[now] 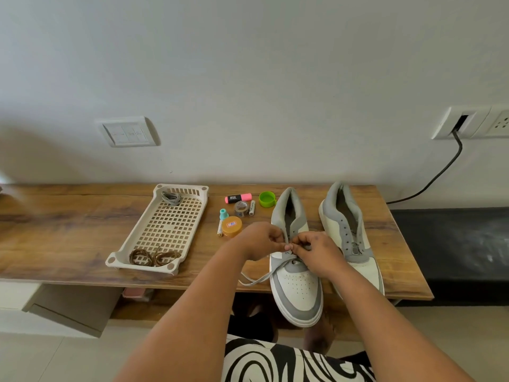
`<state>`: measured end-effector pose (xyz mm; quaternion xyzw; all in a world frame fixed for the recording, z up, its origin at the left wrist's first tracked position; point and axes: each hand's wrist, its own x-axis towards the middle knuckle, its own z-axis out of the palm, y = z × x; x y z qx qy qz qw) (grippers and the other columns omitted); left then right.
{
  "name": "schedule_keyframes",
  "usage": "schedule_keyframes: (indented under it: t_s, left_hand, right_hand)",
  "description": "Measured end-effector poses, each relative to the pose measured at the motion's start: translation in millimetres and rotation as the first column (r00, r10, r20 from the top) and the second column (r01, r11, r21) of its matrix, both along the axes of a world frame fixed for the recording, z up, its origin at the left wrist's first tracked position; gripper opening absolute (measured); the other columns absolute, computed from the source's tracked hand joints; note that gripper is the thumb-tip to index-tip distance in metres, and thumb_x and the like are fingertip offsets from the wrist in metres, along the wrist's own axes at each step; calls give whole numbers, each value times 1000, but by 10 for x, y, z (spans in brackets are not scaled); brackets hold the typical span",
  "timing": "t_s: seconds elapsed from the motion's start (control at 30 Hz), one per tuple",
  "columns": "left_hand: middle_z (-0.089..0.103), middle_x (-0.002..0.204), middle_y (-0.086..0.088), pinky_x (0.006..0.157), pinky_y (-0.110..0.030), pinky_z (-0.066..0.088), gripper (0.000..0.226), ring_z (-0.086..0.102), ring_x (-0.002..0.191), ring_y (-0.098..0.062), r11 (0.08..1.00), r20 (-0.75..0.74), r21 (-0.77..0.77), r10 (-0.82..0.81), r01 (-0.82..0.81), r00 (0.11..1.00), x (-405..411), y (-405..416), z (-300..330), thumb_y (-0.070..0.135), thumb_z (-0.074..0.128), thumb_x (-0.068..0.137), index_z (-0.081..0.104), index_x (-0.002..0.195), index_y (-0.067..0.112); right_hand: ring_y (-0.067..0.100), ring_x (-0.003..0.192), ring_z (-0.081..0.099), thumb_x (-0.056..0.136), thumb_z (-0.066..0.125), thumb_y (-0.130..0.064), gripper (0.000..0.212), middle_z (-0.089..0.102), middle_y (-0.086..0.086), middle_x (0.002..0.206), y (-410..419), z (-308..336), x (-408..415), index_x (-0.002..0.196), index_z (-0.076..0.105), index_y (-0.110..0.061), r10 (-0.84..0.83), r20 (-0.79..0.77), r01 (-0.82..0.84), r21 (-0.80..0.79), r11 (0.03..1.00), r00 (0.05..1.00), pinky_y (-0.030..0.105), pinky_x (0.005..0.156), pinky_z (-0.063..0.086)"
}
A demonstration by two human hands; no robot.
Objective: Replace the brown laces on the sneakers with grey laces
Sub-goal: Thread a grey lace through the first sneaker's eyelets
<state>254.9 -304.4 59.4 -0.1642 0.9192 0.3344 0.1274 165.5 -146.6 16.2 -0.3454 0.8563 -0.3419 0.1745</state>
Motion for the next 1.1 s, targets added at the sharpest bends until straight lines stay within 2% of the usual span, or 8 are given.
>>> schedule_keyframes:
  t_s: [0.27,0.4,0.47,0.57,0.63,0.77,0.9,1.1]
  left_hand:
    - [67,94,6,88,-30,45,10,58,96,-11,953,-89,298,88,-58,992,150,-66,172,23,68,92,71,86,16]
    - [71,99,-1,91,-32,50,13,65,99,-16,579,-180,814,320,-42,930,248,-164,294,12,61,90,63,97,1]
    - [66,94,-17,78,-30,52,16,66,81,-19,498,-160,867,333,-30,929,277,-190,354,17,60,84,66,81,3]
    - [69,87,-21,63,-29,46,27,57,56,-17,871,20,469,158,-149,987,274,-174,315,35,65,90,68,74,13]
    - [75,86,-7,70,-30,49,40,64,63,-18,985,168,128,95,-117,981,218,-140,183,51,62,90,64,81,12]
    - [58,78,-1,71,-31,44,47,54,74,-17,996,62,-47,79,-76,995,67,-66,30,59,67,83,58,81,13]
    - [67,101,-3,87,-37,50,40,59,96,-19,994,103,-105,-16,27,995,0,-14,-25,53,70,83,69,96,15]
    - [65,101,3,80,-27,46,30,58,97,-15,994,-96,-95,44,-53,994,15,-57,5,43,76,81,68,97,19]
  right_hand:
    - [21,109,52,92,63,-38,13,63,-2,92,-2,-8,2,98,71,-29,-8,27,7,33,999,1000,37,93,48]
    - [21,114,48,94,60,-39,17,51,-17,86,3,21,19,104,70,-30,1,-7,-1,64,998,1000,39,98,44]
    - [20,116,41,95,58,-38,18,44,-22,83,2,44,32,104,70,-29,12,-46,-9,83,996,999,42,98,42]
    - [21,119,37,96,56,-38,17,47,-17,87,-1,65,50,103,69,-31,8,-47,-4,88,996,999,45,99,40]
    - [21,119,37,97,54,-39,18,50,-14,95,-2,73,60,104,68,-30,17,-59,-10,115,993,998,45,98,40]
    - [21,118,37,96,55,-39,18,54,-11,103,2,82,76,105,68,-28,18,-82,-9,116,993,996,46,97,39]
    - [21,115,39,96,58,-34,14,56,-12,100,6,76,91,99,69,-27,1,-107,5,61,998,994,46,95,40]
    - [21,115,39,96,57,-35,14,52,-13,98,4,44,76,99,67,-25,18,-118,-11,61,998,993,46,96,38]
